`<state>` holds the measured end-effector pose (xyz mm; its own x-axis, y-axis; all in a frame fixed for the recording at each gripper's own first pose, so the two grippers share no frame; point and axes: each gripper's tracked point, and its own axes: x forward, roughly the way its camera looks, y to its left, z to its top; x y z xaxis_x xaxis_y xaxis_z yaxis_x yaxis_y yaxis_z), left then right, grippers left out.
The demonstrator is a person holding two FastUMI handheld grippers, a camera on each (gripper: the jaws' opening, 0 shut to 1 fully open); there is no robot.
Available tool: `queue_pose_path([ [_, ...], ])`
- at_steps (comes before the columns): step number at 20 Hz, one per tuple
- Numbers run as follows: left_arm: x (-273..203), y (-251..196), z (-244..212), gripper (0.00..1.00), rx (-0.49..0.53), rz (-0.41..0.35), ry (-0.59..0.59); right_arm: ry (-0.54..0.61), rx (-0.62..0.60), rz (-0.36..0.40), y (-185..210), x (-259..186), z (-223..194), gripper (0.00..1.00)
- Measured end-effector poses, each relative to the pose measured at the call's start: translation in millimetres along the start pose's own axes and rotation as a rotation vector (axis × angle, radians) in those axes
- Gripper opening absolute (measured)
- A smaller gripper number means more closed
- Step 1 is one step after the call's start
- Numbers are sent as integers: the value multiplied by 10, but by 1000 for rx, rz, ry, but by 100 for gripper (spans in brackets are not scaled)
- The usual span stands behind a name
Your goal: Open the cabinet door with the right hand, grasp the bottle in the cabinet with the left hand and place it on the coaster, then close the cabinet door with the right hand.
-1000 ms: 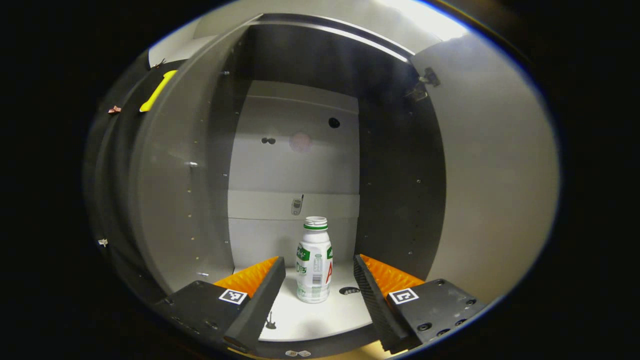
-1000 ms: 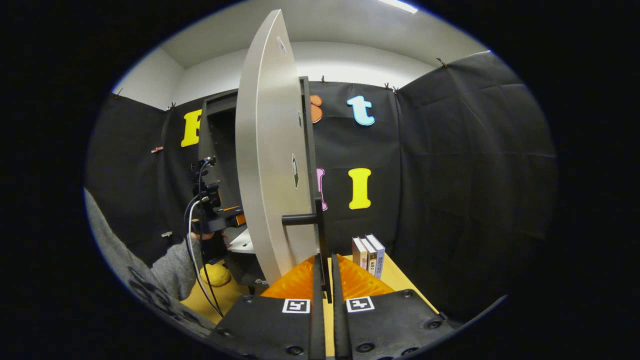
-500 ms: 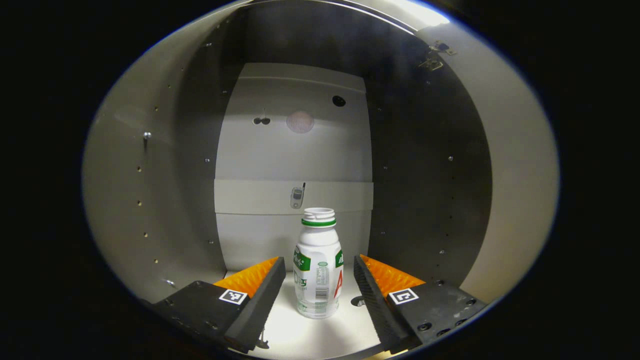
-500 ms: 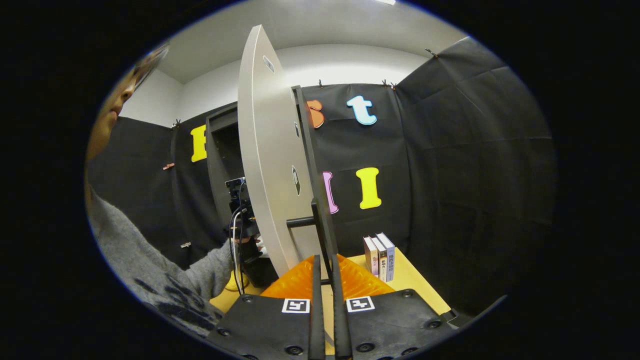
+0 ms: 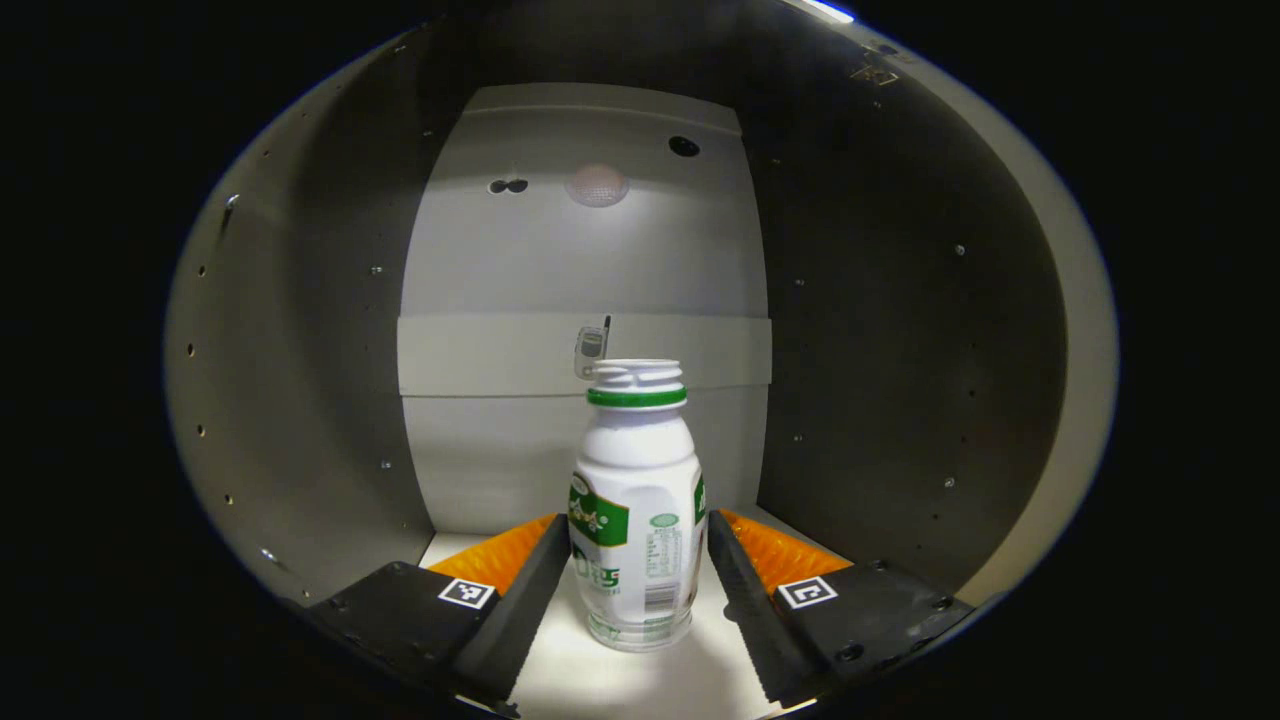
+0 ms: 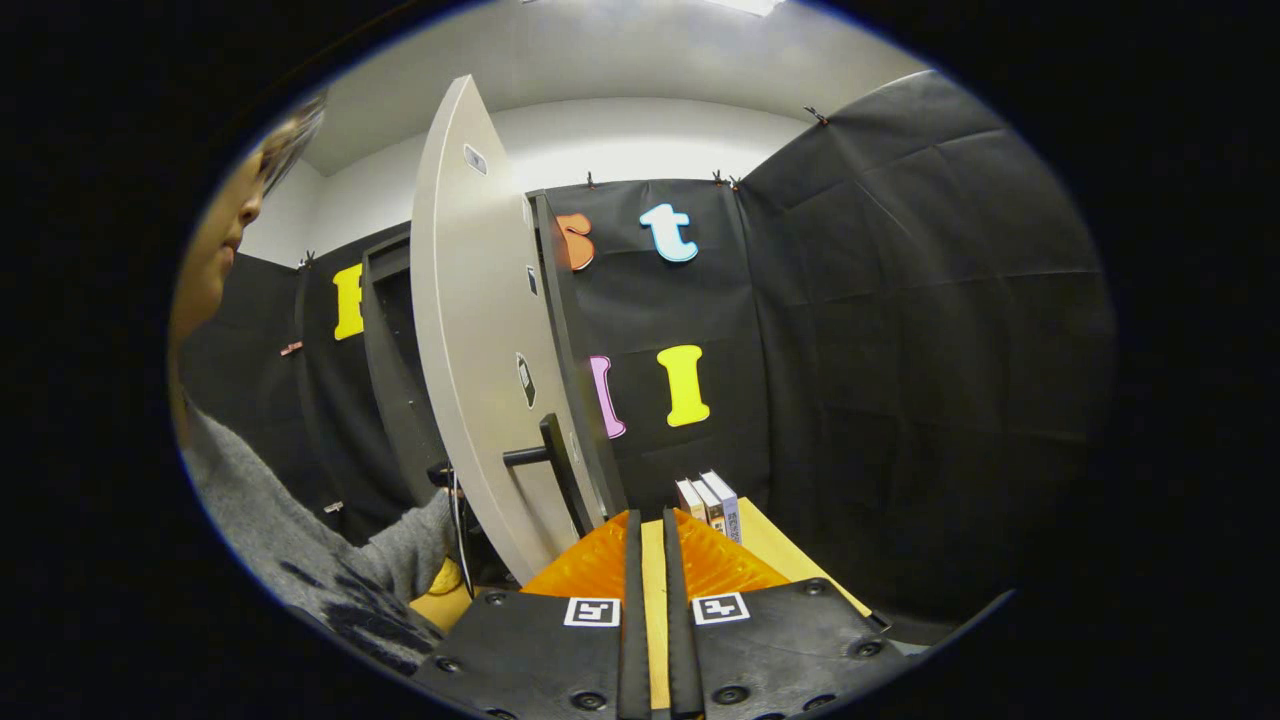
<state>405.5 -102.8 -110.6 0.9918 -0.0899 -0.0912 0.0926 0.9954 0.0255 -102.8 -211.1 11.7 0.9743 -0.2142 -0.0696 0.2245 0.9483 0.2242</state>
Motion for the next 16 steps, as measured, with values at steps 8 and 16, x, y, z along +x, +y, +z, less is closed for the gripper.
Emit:
queue_pose_path([
  [8,0,-16,33,81,-39,-7,14,13,13,39,-102,163,65,12],
  [16,-1618,-55,653,81,-4,-44,-119,-14,-107,17,-355,451,89,12],
])
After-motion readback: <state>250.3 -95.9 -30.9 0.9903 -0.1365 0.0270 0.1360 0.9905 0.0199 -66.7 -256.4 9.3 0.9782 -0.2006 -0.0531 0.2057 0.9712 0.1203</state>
